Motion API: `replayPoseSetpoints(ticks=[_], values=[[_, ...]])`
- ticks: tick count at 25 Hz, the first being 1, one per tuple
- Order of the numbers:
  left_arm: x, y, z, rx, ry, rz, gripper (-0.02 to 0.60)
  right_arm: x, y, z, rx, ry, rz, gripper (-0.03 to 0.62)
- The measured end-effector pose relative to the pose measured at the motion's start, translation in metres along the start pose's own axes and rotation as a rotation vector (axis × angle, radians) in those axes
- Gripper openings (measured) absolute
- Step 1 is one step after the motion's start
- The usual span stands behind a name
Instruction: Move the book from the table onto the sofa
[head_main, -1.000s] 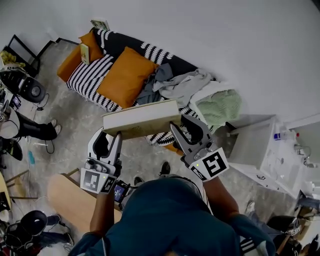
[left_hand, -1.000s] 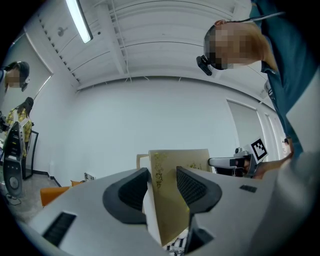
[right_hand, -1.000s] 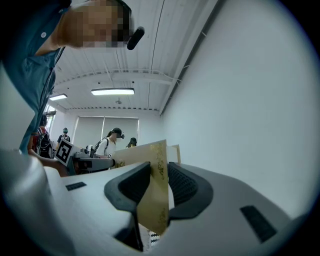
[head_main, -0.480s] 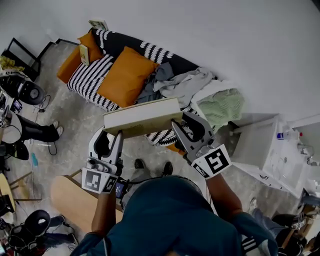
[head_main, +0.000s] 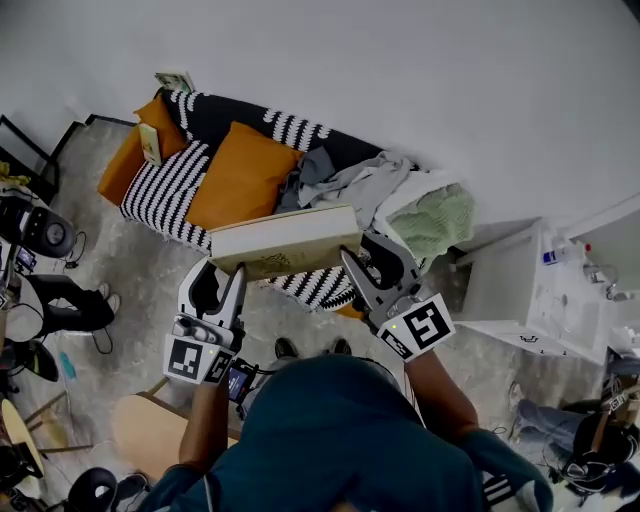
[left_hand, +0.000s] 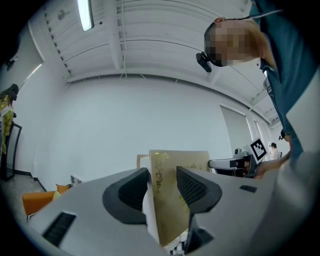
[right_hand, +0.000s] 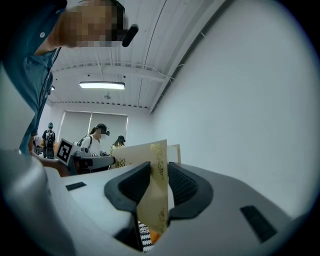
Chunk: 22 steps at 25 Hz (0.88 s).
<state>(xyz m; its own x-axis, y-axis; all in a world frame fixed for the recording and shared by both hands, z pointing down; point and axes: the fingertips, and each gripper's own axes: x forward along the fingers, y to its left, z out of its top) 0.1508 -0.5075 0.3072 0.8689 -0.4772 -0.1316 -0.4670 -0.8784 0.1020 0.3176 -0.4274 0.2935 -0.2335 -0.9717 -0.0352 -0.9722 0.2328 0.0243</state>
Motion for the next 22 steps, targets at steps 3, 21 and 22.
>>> replayPoseSetpoints(ticks=[3,21,22], values=[[-0.003,0.015,0.001,-0.011,-0.003,-0.02,0.173,0.011,0.009,0.001,-0.007,0.0,-0.021,0.124],[0.031,0.042,-0.016,-0.036,0.024,-0.071,0.173,0.035,-0.012,-0.016,0.001,0.036,-0.073,0.124],[0.036,0.04,-0.018,-0.038,0.027,-0.067,0.173,0.036,-0.018,-0.018,0.008,0.036,-0.07,0.124]])
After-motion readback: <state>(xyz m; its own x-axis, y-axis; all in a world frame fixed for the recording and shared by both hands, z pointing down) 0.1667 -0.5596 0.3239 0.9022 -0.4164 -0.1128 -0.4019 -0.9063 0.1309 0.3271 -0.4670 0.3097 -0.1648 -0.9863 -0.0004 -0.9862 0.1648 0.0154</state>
